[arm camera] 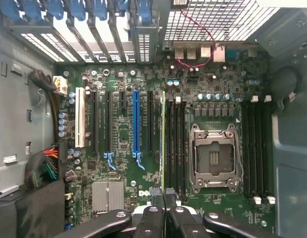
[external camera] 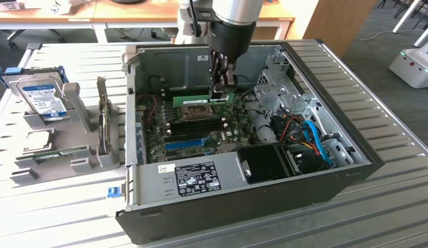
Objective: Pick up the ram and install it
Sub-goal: 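Insert the ram into the slot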
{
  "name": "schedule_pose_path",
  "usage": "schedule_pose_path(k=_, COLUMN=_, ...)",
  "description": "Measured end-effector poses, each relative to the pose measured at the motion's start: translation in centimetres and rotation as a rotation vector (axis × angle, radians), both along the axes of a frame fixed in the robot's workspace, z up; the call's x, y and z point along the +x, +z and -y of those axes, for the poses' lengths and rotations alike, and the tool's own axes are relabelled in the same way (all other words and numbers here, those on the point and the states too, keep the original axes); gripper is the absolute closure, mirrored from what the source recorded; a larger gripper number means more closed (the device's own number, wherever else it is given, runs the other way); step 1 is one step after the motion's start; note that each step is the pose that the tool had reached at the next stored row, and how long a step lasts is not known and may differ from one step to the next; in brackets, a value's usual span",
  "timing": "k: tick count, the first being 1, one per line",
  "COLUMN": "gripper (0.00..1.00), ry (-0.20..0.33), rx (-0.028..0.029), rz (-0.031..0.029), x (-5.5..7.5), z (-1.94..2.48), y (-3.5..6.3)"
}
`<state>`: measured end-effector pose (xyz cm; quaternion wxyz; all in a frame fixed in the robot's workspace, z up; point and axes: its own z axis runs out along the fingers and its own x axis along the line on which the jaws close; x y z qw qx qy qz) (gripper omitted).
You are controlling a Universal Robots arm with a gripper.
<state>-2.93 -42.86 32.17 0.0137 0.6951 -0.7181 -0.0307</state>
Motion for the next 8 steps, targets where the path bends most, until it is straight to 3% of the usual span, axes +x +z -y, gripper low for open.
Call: schedule_pose_path(k=8, gripper=0.88, ry=0.0, rx=0.0001, rz=0.0, x=0.0, z=0.0, y=-1.46)
